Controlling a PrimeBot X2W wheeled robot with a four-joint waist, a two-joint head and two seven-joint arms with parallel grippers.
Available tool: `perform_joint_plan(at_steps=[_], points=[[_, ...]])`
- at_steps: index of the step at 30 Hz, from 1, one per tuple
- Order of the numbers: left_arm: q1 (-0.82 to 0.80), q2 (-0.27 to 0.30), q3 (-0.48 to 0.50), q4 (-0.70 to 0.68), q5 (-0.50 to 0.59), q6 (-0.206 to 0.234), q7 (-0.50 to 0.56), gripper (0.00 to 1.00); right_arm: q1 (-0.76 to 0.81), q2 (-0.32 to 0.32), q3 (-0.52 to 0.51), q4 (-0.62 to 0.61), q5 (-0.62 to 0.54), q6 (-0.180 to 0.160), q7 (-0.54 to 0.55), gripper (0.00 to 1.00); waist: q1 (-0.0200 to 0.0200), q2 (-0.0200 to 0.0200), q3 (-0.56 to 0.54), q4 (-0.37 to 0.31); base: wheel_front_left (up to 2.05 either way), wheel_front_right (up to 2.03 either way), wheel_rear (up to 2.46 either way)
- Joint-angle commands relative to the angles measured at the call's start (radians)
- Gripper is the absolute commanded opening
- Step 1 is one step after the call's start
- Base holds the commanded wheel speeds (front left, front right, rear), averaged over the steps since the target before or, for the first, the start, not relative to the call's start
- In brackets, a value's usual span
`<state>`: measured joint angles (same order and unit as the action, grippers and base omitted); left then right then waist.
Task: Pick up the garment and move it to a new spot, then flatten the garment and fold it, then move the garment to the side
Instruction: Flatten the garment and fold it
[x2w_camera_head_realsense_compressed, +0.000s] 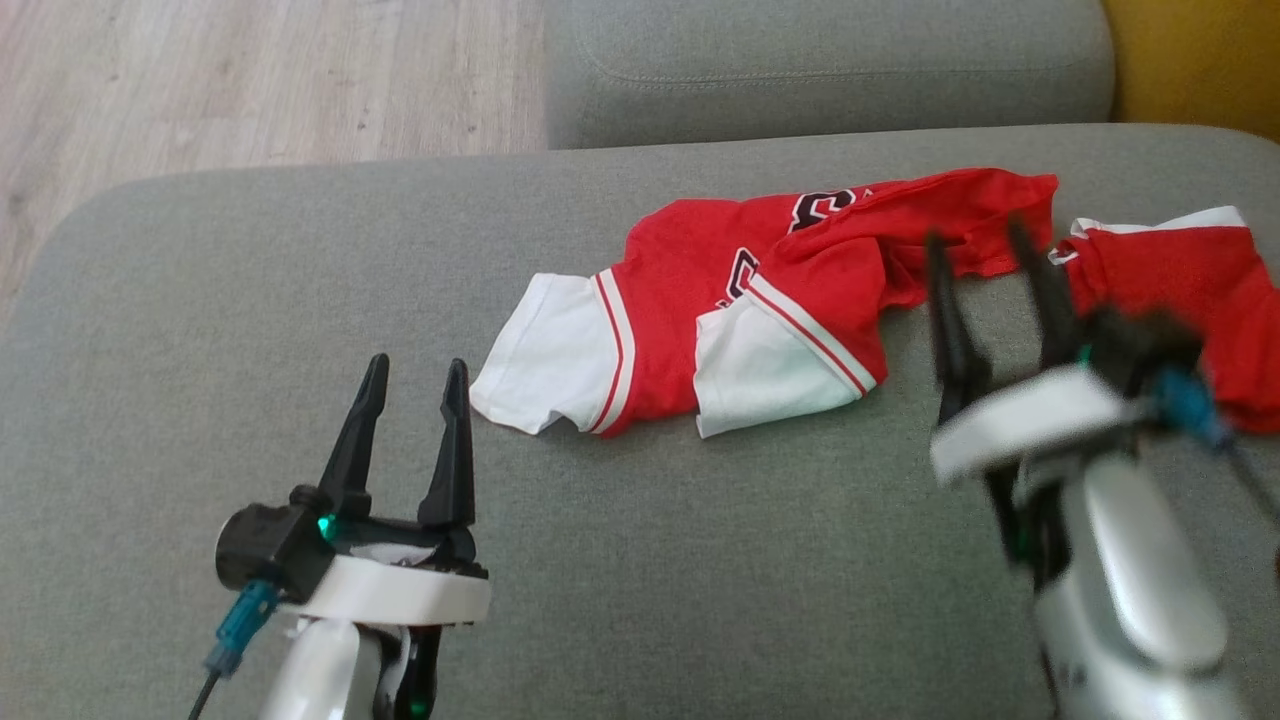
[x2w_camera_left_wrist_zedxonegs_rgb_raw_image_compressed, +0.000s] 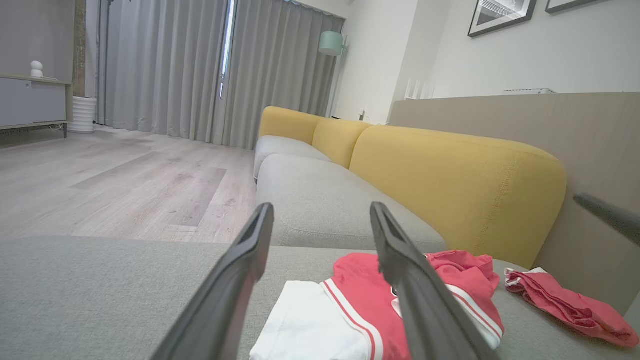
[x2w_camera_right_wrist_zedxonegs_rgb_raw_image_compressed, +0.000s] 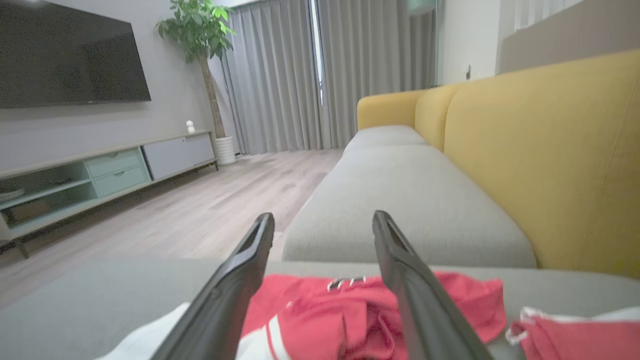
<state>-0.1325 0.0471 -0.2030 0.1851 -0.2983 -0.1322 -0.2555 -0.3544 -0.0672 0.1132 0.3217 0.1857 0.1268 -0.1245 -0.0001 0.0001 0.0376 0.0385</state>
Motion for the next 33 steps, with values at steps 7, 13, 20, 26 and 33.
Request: perform_joint_plan(at_steps=[7, 13, 20, 26, 33], points=[[-0.002, 0.003, 0.019, -0.039, 0.005, 0.002, -0.006, 1.0, 0.149, 0.017, 0.056, -0.053, 0.052, 0.004, -0.054, 1.0, 0.0001, -0.0001, -0.008, -0.001, 0.0, 0.0, 0.0], [-0.003, 0.003, 0.011, -0.04, 0.006, 0.002, -0.006, 1.0, 0.161, 0.017, 0.074, -0.062, 0.049, 0.004, -0.058, 1.0, 0.0001, -0.0001, 0.001, 0.004, 0.0, 0.0, 0.0], [-0.014, 0.003, -0.007, -0.038, -0.001, 0.002, -0.006, 1.0, 0.136, 0.017, 0.077, -0.07, 0.029, 0.004, -0.035, 1.0, 0.0001, -0.0001, 0.025, 0.042, 0.0, 0.0, 0.0], [-0.039, 0.003, -0.016, -0.038, -0.002, 0.002, -0.006, 1.0, 0.081, 0.017, 0.085, -0.036, -0.021, 0.004, 0.027, 1.0, 0.0001, -0.0001, 0.064, 0.088, 0.0, 0.0, 0.0], [-0.063, 0.003, -0.034, -0.03, -0.012, 0.002, -0.006, 1.0, -0.006, 0.017, 0.099, 0.127, -0.053, 0.004, 0.157, 1.0, 0.0001, -0.0001, 0.096, 0.147, 0.0, 0.0, 0.0]])
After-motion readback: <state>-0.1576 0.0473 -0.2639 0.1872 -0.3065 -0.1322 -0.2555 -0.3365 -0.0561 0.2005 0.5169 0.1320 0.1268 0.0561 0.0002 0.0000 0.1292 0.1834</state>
